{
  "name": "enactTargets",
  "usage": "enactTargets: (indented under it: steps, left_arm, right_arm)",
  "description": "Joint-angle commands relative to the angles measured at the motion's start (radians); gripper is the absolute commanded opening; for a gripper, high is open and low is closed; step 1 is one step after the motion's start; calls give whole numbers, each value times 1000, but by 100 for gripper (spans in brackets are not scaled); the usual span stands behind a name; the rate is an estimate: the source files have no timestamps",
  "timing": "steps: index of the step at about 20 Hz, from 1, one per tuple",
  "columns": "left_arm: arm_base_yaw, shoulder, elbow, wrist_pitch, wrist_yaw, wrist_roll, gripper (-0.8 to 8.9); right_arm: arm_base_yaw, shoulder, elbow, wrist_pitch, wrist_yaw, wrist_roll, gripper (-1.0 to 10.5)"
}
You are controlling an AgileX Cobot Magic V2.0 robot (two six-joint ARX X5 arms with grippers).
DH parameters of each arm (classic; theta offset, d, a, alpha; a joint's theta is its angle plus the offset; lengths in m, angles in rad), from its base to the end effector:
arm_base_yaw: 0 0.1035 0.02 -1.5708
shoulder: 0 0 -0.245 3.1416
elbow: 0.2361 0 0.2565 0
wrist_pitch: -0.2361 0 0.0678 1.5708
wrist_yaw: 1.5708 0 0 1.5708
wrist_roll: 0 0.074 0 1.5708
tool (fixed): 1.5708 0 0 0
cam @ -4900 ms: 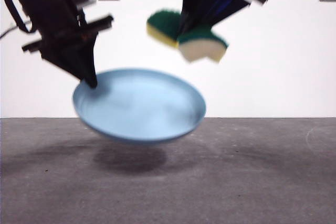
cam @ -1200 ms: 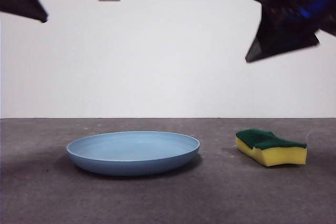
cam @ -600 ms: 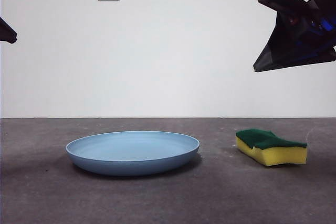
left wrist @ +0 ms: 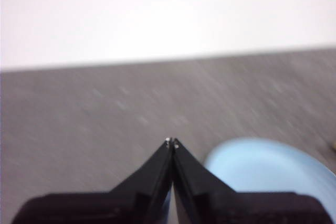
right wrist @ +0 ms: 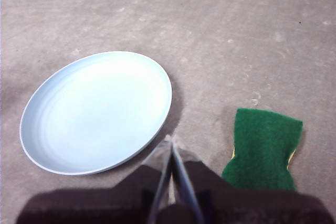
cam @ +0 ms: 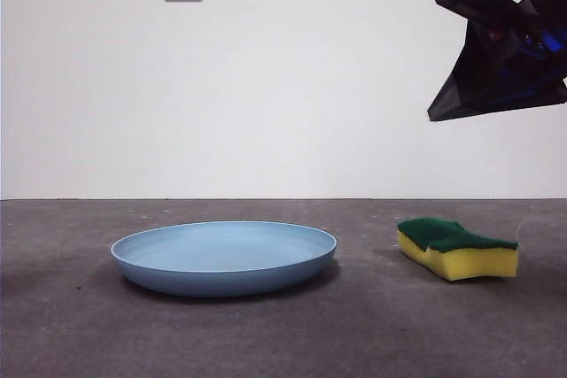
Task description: Pick up the plate,pick up the cloth,clean the plate with the cloth
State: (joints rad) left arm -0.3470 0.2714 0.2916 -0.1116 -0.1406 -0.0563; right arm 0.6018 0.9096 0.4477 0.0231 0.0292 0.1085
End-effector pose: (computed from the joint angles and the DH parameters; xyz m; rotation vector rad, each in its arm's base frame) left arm 0.1658 -0.0489 0.2213 -0.0340 0.0946 -0.2037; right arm 0.2056 0.1386 0.1792 -0.0340 0.4524 0.5391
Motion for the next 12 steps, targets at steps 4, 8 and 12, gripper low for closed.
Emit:
enactTargets:
  steps: [4, 8, 12]
  left_arm:
    - [195, -179, -158, 24, 138, 41, 0]
    - [263, -252, -264, 44, 200, 35, 0]
    - [277, -270, -289, -14, 196, 31, 0]
  right_arm:
    - [1, 0, -9, 5, 3, 6, 1]
    - [1, 0, -9, 5, 3, 6, 1]
    - [1, 0, -9, 5, 3, 6, 1]
